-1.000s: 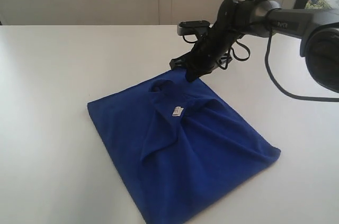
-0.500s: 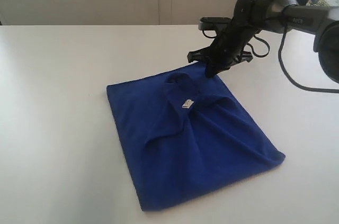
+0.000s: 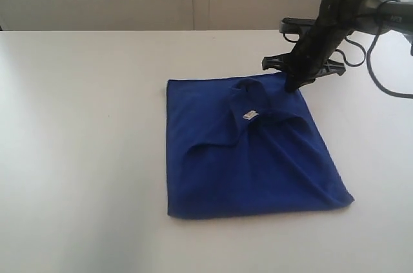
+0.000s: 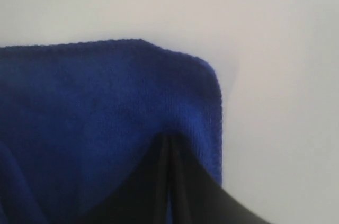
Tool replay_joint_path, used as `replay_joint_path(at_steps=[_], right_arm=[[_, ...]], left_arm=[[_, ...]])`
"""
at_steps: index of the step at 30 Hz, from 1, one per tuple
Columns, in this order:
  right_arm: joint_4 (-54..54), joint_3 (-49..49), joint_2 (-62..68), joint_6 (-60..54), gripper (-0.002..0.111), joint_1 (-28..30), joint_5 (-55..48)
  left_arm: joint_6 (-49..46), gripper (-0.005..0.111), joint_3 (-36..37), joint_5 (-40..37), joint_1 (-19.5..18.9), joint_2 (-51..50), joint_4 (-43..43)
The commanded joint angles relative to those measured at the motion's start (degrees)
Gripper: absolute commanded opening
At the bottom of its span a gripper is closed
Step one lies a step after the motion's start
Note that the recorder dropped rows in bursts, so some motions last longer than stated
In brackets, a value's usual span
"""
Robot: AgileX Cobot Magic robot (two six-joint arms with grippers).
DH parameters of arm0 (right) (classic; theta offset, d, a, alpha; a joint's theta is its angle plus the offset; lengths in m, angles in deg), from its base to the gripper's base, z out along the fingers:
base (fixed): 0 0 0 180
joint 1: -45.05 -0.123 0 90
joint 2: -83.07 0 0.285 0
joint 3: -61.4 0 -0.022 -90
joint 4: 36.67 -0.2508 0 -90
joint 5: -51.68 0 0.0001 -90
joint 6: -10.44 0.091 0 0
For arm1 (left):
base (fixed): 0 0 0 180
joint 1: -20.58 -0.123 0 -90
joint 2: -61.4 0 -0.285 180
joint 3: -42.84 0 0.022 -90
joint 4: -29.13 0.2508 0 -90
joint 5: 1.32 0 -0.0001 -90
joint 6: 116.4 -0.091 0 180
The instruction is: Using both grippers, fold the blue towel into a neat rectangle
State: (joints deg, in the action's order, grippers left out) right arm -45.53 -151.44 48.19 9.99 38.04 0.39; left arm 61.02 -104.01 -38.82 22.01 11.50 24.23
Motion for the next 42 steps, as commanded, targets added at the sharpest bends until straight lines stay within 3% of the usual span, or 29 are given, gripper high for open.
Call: replay_joint_path(at_steps=[1,9,15,22,26,42], right_arm=[[4.35,0.84,1.32,0.83,0.0,1.57,-2.42],[1.2,0.84,-3.0,-1.29,0.0,1.22,1.68],[1.3,5.33,-13.36,-1.29,0.0,1.22,-3.95],[0.85,35.89,-34.05,-2.23,0.0,1.22,4.47],[0.7,45.14,-40.4,-2.23,0.0,1.22,9.0],[-1.97,51.45,-41.37,-2.36,0.0,1.22,13.26]], left_arm=[[-0.26,0.0,0.32,-0.22,-0.12,0.5,-0.19],[-0.26,0.0,0.32,-0.22,-0.12,0.5,-0.19],[-0.26,0.0,0.32,-0.22,-0.12,0.5,-0.19],[-0.26,0.0,0.32,-0.22,-0.12,0.5,-0.19],[-0.26,0.0,0.32,-0.22,-0.12,0.5,-0.19],[-0.26,0.0,0.32,0.5,-0.12,0.5,-0.19]])
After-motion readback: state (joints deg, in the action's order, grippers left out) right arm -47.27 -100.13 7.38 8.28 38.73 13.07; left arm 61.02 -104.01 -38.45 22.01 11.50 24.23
